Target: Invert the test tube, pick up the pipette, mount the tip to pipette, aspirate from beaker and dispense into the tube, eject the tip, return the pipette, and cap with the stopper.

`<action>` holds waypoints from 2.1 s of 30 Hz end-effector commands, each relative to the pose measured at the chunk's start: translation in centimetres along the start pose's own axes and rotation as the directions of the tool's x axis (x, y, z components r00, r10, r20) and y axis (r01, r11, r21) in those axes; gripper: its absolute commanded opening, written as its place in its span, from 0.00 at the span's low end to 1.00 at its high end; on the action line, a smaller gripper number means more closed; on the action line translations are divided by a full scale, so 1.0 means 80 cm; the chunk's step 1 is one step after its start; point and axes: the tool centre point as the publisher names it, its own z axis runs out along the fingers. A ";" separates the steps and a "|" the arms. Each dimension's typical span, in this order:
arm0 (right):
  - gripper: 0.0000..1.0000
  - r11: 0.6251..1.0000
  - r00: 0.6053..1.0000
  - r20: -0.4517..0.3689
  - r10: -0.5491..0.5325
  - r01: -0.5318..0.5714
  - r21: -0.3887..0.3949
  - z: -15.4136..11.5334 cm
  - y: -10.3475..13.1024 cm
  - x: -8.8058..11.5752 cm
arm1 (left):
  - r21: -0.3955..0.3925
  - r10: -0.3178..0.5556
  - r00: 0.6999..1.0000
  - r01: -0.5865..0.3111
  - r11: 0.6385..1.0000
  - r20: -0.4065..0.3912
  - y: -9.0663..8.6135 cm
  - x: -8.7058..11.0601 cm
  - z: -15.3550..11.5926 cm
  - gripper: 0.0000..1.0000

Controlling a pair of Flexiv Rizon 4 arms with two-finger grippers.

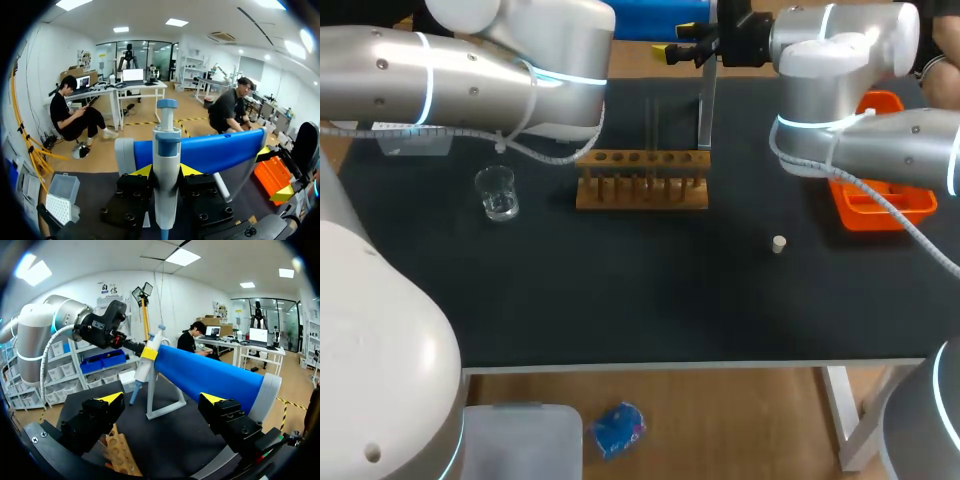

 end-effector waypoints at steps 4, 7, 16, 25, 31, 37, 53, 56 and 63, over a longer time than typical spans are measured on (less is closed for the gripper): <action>1.00 1.000 1.000 0.000 0.000 0.000 -0.001 0.001 -0.001 -0.001 | -0.016 -0.002 1.000 0.003 1.000 0.003 0.002 0.000 0.002 0.00; 1.00 1.000 1.000 0.000 0.000 0.000 -0.001 0.001 -0.001 -0.001 | -0.020 -0.005 1.000 0.005 1.000 0.002 0.003 0.000 0.003 0.00; 1.00 1.000 1.000 0.000 0.000 0.000 -0.001 0.001 -0.001 -0.001 | -0.032 -0.008 1.000 0.008 0.999 -0.001 0.010 0.002 0.005 0.00; 1.00 1.000 1.000 0.000 0.000 0.000 -0.001 0.001 -0.001 -0.001 | -0.045 -0.012 1.000 0.012 0.999 -0.004 0.013 0.003 0.011 0.00; 1.00 1.000 1.000 0.000 0.000 0.000 -0.001 0.001 -0.001 -0.001 | -0.057 -0.016 1.000 0.015 0.998 -0.007 0.019 0.003 0.017 0.00; 1.00 1.000 1.000 0.000 0.000 0.000 -0.001 0.001 -0.001 -0.001 | -0.062 -0.020 1.000 0.019 0.998 -0.011 0.021 0.004 0.022 0.00; 1.00 1.000 1.000 0.000 0.000 0.000 -0.001 0.001 -0.001 -0.001 | -0.066 -0.029 1.000 0.028 0.997 -0.011 0.025 0.004 0.026 0.47; 1.00 1.000 1.000 0.000 0.000 0.000 -0.001 0.001 -0.001 -0.001 | -0.063 -0.035 0.999 0.034 0.997 -0.011 0.025 0.004 0.025 0.69; 1.00 1.000 1.000 0.000 0.000 0.000 -0.001 0.001 -0.001 -0.001 | -0.056 -0.040 0.999 0.039 0.998 -0.012 0.023 0.005 0.021 0.48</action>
